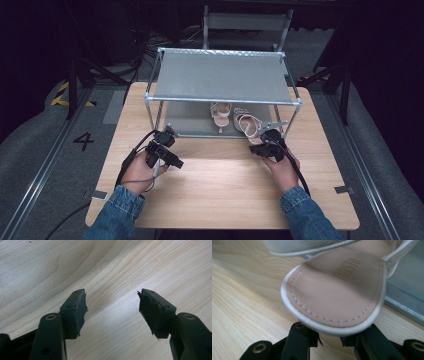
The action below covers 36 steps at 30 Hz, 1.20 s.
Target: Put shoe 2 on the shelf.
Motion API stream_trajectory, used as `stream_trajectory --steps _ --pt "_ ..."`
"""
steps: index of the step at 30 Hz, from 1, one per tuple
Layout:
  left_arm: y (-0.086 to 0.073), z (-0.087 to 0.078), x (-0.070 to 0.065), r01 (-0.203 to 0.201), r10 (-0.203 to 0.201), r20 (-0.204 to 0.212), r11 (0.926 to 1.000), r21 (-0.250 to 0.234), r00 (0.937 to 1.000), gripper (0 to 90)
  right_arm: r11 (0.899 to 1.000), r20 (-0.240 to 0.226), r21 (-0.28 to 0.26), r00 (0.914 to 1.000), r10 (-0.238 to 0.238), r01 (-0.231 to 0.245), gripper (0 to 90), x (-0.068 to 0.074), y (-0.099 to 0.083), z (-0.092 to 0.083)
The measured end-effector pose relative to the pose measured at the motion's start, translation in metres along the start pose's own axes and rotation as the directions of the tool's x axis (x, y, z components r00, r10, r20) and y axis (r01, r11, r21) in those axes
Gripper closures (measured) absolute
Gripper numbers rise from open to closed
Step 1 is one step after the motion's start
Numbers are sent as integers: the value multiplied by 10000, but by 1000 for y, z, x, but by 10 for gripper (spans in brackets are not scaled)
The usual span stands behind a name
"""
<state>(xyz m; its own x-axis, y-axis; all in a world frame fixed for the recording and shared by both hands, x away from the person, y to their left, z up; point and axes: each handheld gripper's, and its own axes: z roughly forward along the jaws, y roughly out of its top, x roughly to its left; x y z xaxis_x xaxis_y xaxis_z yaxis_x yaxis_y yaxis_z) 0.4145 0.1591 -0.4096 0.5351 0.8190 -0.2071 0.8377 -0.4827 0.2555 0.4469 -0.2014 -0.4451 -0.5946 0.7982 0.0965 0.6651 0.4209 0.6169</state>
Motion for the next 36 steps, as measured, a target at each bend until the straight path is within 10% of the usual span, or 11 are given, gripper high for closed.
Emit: stream_trajectory --steps 20,22,28,36 --pt "-16 -6 10 435 -435 2 9990 -139 9991 390 9999 118 133 9999 -93 92 731 -9 47 37" --pt "-19 -7 11 449 -450 -9 9989 -138 9990 390 9980 205 414 9987 462 -470 730 -6 49 38" --pt "-26 -9 14 599 -600 -40 9981 -170 9982 390 9999 163 -9 9998 -152 152 728 -10 55 51" --pt "-34 -12 19 784 -785 -35 9966 -238 9969 390 9989 170 -406 9996 231 -224 737 -7 59 62"
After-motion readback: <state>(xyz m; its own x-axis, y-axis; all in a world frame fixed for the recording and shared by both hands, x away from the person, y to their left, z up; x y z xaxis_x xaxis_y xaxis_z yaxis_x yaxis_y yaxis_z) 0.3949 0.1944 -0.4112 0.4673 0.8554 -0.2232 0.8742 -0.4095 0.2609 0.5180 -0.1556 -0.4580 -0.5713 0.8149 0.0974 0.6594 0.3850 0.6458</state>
